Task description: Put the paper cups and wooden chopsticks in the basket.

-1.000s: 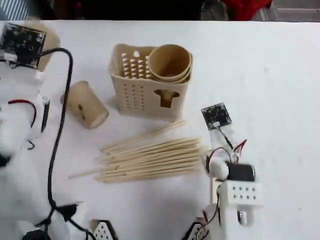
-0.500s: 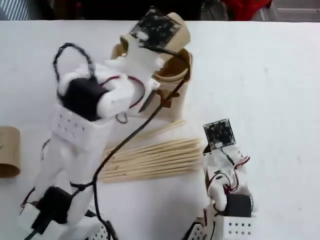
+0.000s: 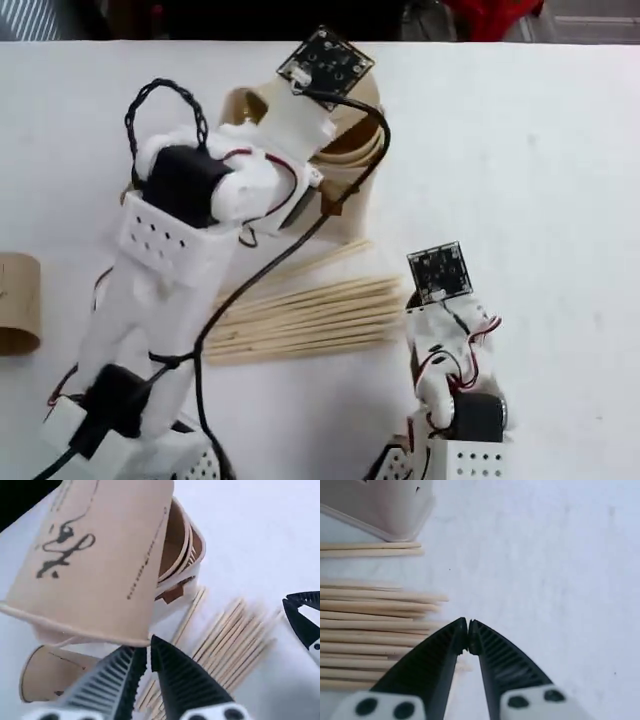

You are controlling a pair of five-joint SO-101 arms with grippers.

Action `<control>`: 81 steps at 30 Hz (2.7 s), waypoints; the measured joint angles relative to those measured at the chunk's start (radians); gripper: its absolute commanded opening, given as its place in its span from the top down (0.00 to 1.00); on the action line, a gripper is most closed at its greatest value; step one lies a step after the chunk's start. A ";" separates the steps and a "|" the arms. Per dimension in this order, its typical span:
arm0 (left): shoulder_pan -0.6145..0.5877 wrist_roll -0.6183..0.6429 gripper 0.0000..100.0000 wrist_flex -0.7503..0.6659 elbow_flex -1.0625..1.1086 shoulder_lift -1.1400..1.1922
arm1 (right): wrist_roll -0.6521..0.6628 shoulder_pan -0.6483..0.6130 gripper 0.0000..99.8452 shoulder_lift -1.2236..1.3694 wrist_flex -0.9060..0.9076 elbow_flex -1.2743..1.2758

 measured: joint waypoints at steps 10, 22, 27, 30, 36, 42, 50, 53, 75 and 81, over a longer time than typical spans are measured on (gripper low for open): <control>-0.031 -0.002 0.92 0.028 0.000 0.008 | 0.000 0.000 0.98 0.000 0.000 0.000; -0.031 -0.002 0.90 -0.040 0.000 0.008 | 0.000 -0.018 0.98 0.000 0.000 0.000; -0.031 -0.002 0.90 -0.092 0.000 0.008 | 0.000 -0.032 0.98 0.000 0.000 0.000; -0.031 -0.002 0.90 -0.140 0.000 0.008 | 0.000 -0.032 0.98 0.000 0.000 0.000; -0.031 -0.002 0.90 -0.301 0.000 0.008 | 0.000 -0.031 0.98 0.000 0.000 0.000; -0.012 -0.002 0.90 -0.358 0.000 0.008 | 0.000 -0.031 0.98 0.000 0.000 0.000; 0.031 -0.002 0.90 -0.388 0.014 0.008 | 0.000 -0.031 0.98 0.000 0.000 0.000; 0.028 -0.002 0.90 -0.465 0.092 0.026 | 0.000 -0.031 0.98 0.000 0.000 0.000; -0.127 -0.002 0.90 -0.338 -0.094 0.049 | 0.000 -0.040 0.98 0.000 0.000 0.009; -0.468 -0.005 0.90 0.021 -0.367 -0.028 | 0.002 -0.038 0.98 -0.003 0.002 0.011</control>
